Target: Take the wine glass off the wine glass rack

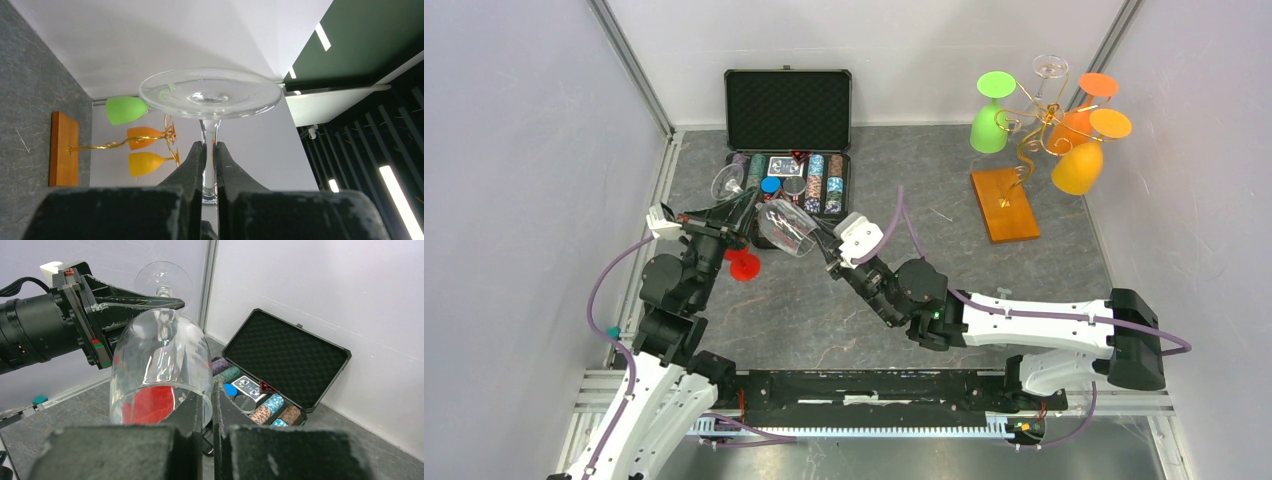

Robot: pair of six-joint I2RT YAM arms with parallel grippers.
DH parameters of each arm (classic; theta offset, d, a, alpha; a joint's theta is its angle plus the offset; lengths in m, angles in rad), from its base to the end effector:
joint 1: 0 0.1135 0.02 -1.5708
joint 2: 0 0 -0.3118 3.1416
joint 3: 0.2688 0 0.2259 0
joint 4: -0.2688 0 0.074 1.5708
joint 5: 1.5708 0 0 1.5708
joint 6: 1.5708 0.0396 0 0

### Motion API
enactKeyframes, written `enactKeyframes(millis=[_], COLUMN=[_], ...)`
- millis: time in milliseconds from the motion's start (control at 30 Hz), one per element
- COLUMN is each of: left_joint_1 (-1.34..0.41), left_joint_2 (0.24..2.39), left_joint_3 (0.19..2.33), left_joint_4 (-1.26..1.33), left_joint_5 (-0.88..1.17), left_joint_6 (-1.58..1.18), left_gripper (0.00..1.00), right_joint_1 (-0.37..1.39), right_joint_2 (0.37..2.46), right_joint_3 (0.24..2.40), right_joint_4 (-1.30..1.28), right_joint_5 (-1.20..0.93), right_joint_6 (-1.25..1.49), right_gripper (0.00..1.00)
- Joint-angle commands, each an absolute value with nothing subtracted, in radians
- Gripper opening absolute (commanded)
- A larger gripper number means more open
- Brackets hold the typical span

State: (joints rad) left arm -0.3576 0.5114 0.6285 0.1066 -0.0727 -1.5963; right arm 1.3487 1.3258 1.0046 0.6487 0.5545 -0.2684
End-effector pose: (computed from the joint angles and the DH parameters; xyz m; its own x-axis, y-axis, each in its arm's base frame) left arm 0.0647 -0.0211 0.3763 -0.2880 -0.9568 0.0410 0.2005 -0.1021 -0.9744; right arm 0.0802 0.2606 0.4388 0.2591 0.1239 -0.9579 -0.6749 0.7327 -0.0878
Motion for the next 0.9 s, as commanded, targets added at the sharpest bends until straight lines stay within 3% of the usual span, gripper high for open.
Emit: enactKeyframes(millis=[0,167,233,433,567,633,733,867], left_joint_1=[-0.362,-0.362,-0.362,-0.362,-0.362,-0.361,-0.362,-0.362], left_joint_2=[0.484,0.469,0.472,0.465,0.450,0.466,0.498,0.510], left_joint_3=[0.628,0.629,0.641,0.678,0.737,0.859,1.018,1.080], left_joint_4=[0.179,0.180,0.176,0.064,0.017,-0.175,-0.435,-0.523], left_joint_5=[-0.044,-0.037,-0.010,0.100,0.188,0.249,0.134,-0.010], left_joint_6=[-1.621,-1.557,-1.503,-1.368,-1.087,-0.802,-0.588,-0.450], left_gripper=[0.21,0.48,0.66,0.94,0.99,1.00,1.00,1.00], right_joint_1=[1.356,1.356,1.355,1.349,1.314,1.287,1.230,1.162], right_joint_2=[1.321,1.325,1.358,1.390,1.384,1.393,1.409,1.465], right_joint_3=[1.063,1.131,1.219,1.338,1.401,1.432,1.473,1.584], right_joint_4=[0.635,0.559,0.448,0.255,0.049,-0.082,-0.256,-0.511], right_joint_5=[0.581,0.708,0.765,0.881,0.908,0.870,0.720,0.517], right_joint_6=[-0.212,-0.165,-0.140,-0.081,-0.003,0.065,0.143,0.168], right_gripper=[0.00,0.00,0.00,0.00,0.00,0.00,0.00,0.00])
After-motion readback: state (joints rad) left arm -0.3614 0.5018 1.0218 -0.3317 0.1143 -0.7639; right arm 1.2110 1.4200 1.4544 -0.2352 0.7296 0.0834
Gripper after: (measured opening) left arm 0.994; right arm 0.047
